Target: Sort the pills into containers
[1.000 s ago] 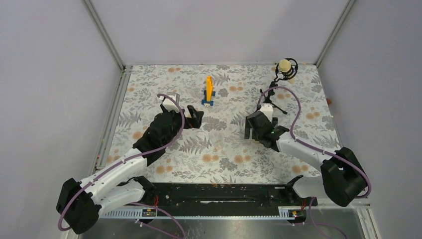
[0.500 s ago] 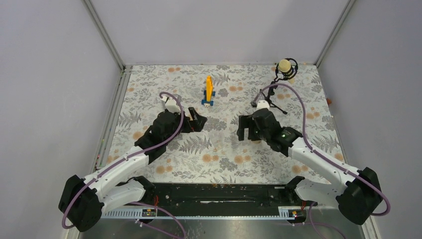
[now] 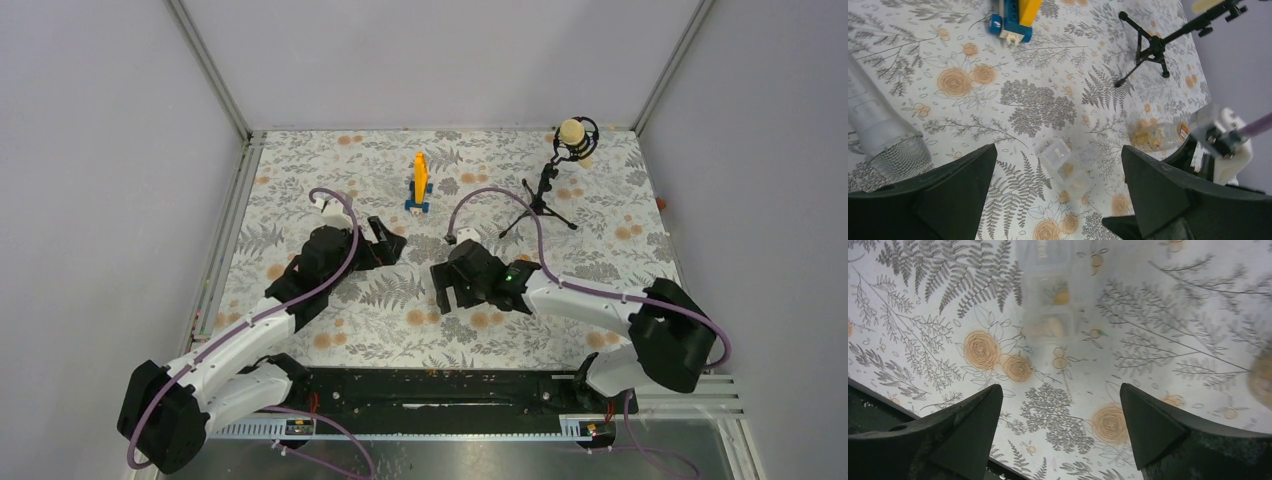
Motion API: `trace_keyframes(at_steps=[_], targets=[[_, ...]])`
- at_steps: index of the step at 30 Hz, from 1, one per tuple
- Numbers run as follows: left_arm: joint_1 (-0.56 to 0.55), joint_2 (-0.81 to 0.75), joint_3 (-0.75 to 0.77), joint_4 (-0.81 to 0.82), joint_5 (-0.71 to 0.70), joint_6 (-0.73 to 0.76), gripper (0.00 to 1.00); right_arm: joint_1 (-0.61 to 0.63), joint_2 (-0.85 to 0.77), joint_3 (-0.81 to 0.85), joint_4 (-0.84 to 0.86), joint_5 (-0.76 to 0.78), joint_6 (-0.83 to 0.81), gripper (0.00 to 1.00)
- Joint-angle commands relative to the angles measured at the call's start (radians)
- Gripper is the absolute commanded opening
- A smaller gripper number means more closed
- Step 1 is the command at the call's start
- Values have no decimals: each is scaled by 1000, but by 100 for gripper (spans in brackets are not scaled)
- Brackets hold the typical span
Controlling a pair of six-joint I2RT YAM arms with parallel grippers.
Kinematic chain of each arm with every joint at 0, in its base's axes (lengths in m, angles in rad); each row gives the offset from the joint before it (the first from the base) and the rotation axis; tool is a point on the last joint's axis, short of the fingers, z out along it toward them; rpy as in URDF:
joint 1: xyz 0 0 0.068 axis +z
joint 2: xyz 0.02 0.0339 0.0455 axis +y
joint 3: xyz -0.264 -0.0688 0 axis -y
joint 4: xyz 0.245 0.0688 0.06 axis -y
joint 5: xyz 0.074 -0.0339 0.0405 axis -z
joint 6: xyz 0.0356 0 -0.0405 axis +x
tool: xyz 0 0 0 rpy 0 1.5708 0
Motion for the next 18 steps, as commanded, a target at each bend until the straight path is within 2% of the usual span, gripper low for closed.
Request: trace_keyframes(at_steps=[1, 6, 18], targets=[[45, -18, -28, 30, 23, -77, 98, 49, 71, 39, 119, -25, 62, 94], [72, -1, -37, 38, 70, -100, 97, 70, 164, 79, 123, 48, 44, 92], [98, -13, -43, 13, 72, -76, 98, 87, 356, 248, -23, 148, -31, 78]])
